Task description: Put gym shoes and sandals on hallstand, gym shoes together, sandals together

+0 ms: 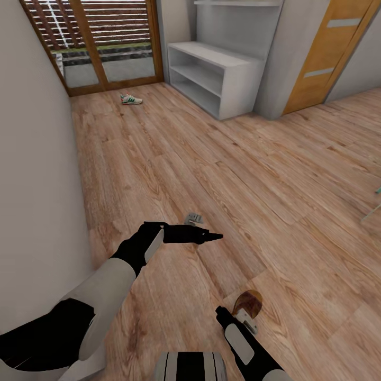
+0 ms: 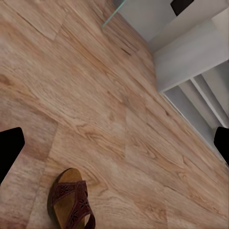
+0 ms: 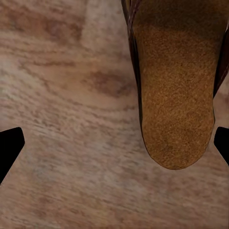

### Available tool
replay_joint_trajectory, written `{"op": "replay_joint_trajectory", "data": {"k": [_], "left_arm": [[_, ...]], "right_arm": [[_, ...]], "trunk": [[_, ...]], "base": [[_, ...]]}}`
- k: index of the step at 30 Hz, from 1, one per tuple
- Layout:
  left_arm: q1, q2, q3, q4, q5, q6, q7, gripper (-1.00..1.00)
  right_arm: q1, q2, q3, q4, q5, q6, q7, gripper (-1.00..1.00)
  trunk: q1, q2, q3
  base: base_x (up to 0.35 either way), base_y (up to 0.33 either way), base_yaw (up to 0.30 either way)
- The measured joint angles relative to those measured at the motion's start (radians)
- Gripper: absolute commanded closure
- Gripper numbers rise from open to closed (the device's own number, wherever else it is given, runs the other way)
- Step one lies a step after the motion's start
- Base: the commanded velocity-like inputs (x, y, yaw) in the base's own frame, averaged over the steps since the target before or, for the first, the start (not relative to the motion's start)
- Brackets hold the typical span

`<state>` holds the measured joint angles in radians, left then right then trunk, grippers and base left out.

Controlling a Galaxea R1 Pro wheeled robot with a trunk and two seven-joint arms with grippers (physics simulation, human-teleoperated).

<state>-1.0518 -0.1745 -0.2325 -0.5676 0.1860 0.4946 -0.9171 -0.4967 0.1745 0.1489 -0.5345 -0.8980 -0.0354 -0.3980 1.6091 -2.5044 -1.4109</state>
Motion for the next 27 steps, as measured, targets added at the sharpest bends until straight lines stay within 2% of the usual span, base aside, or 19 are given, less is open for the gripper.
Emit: {"op": "replay_joint_trajectory", "data": {"k": [19, 27], "left_arm": [[0.0, 0.0, 0.0, 0.0, 0.0, 0.001, 0.001, -1.0], [0.0, 0.0, 0.001, 0.0, 0.0, 0.001, 0.002, -1.0]], "right_arm": [[0.0, 0.0, 0.0, 0.002, -0.001, -0.002, 0.0, -1.0], [0.0, 0.0, 0.0, 0.001, -0.001, -0.002, -0.001, -1.0]], "trunk": [[0.0, 0.0, 0.0], [0.0, 0.0, 0.0]], "base": [[0.005, -0.004, 0.0], [0.0, -0.131, 0.0]]}}
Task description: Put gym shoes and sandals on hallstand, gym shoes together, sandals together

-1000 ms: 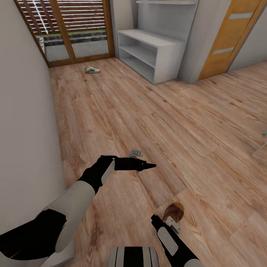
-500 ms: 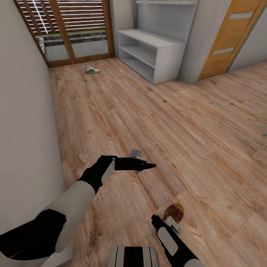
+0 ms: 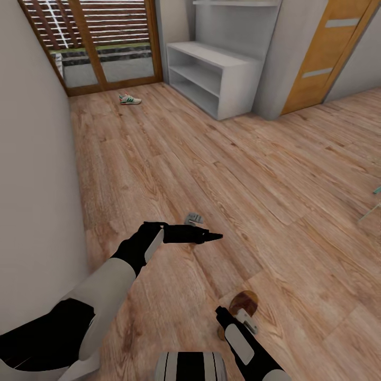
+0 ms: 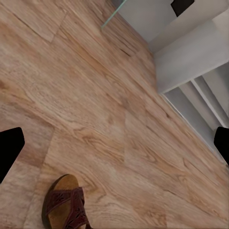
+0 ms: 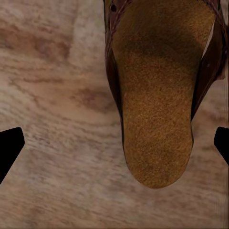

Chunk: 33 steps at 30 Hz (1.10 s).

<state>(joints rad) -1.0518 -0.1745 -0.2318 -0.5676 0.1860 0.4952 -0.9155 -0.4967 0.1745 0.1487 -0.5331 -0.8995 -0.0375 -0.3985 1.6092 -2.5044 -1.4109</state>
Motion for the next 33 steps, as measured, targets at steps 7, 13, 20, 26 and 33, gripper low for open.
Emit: {"op": "replay_joint_trajectory", "data": {"k": [7, 13, 20, 26, 33], "left_arm": [[0.0, 0.0, 0.001, 0.0, 0.0, 0.001, 0.0, -1.0], [0.0, 0.0, 0.001, 0.0, 0.0, -0.001, 0.0, -1.0], [0.0, 0.0, 0.001, 0.0, 0.0, -0.001, 0.0, -1.0], [0.0, 0.0, 0.002, 0.0, -0.001, 0.0, 0.0, -1.0], [0.0, 0.0, 0.002, 0.0, 0.0, 0.0, 0.0, -1.0]], "right_arm": [[0.0, 0.0, 0.0, 0.0, 0.0, 0.0, 0.0, -1.0], [0.0, 0.0, 0.0, 0.0, -0.001, 0.0, -0.001, -1.0], [0.0, 0.0, 0.0, 0.0, -0.002, 0.0, 0.0, -1.0], [0.0, 0.0, 0.0, 0.0, -0.002, 0.0, 0.0, -1.0], [0.0, 0.0, 0.0, 0.0, -0.002, 0.0, 0.0, -1.0]], "trunk": [[0.0, 0.0, 0.0], [0.0, 0.0, 0.0], [0.0, 0.0, 0.0], [0.001, -0.001, -0.012], [0.003, -0.002, -0.035]], "base": [[0.0, -0.039, 0.0], [0.0, -0.004, 0.0], [0.0, 0.0, 0.0], [0.0, 0.0, 0.0], [0.0, 0.0, 0.0]]}}
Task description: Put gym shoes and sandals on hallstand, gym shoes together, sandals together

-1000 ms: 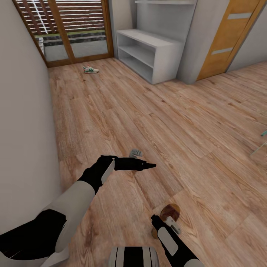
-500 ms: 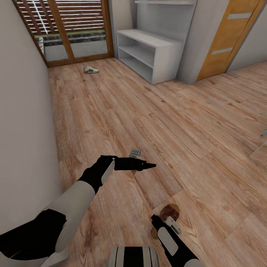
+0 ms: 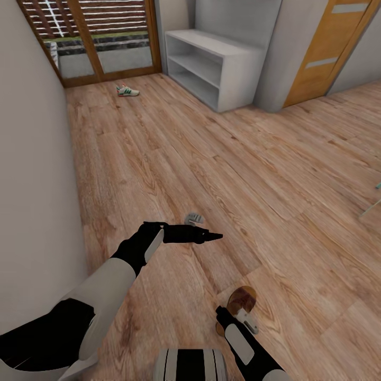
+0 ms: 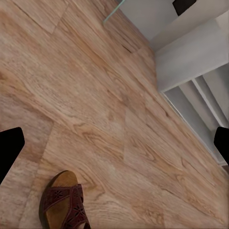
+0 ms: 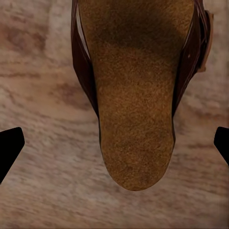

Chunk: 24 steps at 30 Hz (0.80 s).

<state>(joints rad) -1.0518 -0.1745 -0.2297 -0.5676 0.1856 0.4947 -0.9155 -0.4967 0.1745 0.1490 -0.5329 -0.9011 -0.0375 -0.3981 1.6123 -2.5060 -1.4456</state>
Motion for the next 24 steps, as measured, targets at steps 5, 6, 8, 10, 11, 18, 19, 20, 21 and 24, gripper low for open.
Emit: {"op": "replay_joint_trajectory", "data": {"k": [5, 6, 8, 10, 11, 18, 19, 20, 21, 24], "left_arm": [[0.0, 0.0, 0.0, 0.0, 0.0, 0.0, 0.0, -1.0], [0.0, 0.0, 0.0, 0.0, 0.0, 0.0, 0.0, -1.0], [0.0, 0.0, 0.0, 0.0, 0.0, 0.001, 0.0, -1.0], [0.0, 0.0, 0.0, 0.0, 0.0, 0.001, 0.0, -1.0], [0.0, 0.0, 0.0, 0.0, 0.0, 0.001, 0.0, -1.0], [0.0, 0.0, 0.0, 0.0, 0.0, 0.001, 0.0, -1.0], [0.0, 0.0, 0.0, 0.0, 0.0, 0.001, 0.0, -1.0], [0.0, 0.0, 0.0, 0.0, 0.0, 0.001, 0.0, -1.0], [0.0, 0.0, 0.0, 0.0, 0.0, 0.001, 0.0, -1.0], [0.0, 0.0, 0.0, 0.0, 0.0, 0.001, 0.0, -1.0]], "right_arm": [[0.0, 0.0, 0.0, 0.0, 0.0, 0.0, 0.0, -1.0], [0.0, 0.0, 0.0, 0.0, 0.0, 0.0, 0.0, -1.0], [0.0, 0.0, 0.0, 0.0, 0.0, 0.0, 0.0, -1.0], [0.0, 0.0, 0.0, 0.0, 0.0, 0.0, 0.0, -1.0], [0.0, 0.0, 0.0, 0.0, 0.0, 0.0, 0.0, -1.0], [0.0, 0.0, 0.0, 0.0, 0.0, 0.0, 0.0, -1.0], [0.0, 0.0, 0.0, 0.0, 0.0, 0.0, 0.0, -1.0], [0.0, 0.0, 0.0, 0.0, 0.0, 0.0, 0.0, -1.0], [0.0, 0.0, 0.0, 0.0, 0.0, 0.0, 0.0, -1.0], [0.0, 0.0, 0.0, 0.0, 0.0, 0.0, 0.0, -1.0]], "trunk": [[0.0, 0.0, -0.003], [0.0, 0.0, -0.003], [0.0, 0.0, -0.003], [0.0, 0.0, -0.003], [0.0, 0.0, -0.004], [0.002, -0.001, -0.029], [0.002, -0.001, -0.03], [0.002, -0.001, -0.031], [0.002, -0.001, -0.033], [0.002, -0.001, -0.035]], "base": [[0.0, 0.0, 0.0], [0.0, 0.0, 0.0], [0.0, 0.0, 0.0], [0.0, 0.0, 0.0], [0.0, 0.0, 0.0], [0.0, 0.0, 0.025], [0.0, 0.0, 0.053], [0.0, 0.0, 0.047], [0.0, 0.0, 0.038], [0.0, 0.0, 0.023]]}}
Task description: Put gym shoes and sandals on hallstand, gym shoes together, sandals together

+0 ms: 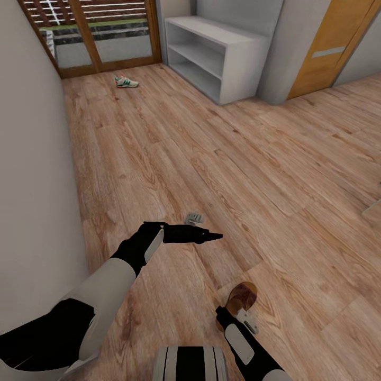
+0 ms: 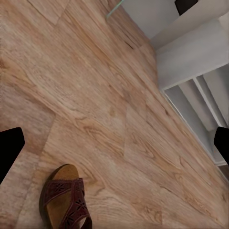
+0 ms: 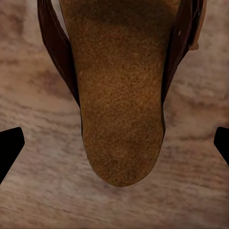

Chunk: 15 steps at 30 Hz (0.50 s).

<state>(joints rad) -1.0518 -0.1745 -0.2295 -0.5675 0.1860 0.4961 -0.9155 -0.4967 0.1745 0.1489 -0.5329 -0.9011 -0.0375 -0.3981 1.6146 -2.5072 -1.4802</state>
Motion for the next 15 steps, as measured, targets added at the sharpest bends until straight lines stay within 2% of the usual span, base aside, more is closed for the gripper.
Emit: {"op": "replay_joint_trajectory", "data": {"k": [8, 13, 15], "left_arm": [[0.0, 0.0, 0.0, 0.0, 0.0, 0.0, 0.0, -1.0], [0.0, 0.0, 0.0, 0.0, 0.0, 0.0, 0.0, -1.0], [0.0, 0.0, 0.0, 0.0, 0.0, 0.0, 0.0, -1.0]], "right_arm": [[0.0, 0.0, 0.0, 0.0, 0.0, 0.0, 0.0, -1.0], [0.0, 0.0, 0.0, 0.0, 0.0, 0.0, 0.0, -1.0], [0.0, 0.0, 0.0, 0.0, 0.0, 0.0, 0.0, -1.0]], "trunk": [[0.0, 0.0, -0.001], [0.002, -0.001, -0.021], [0.002, -0.001, -0.022]], "base": [[0.0, 0.0, 0.006], [0.0, 0.0, 0.005], [0.0, 0.0, 0.045]]}}
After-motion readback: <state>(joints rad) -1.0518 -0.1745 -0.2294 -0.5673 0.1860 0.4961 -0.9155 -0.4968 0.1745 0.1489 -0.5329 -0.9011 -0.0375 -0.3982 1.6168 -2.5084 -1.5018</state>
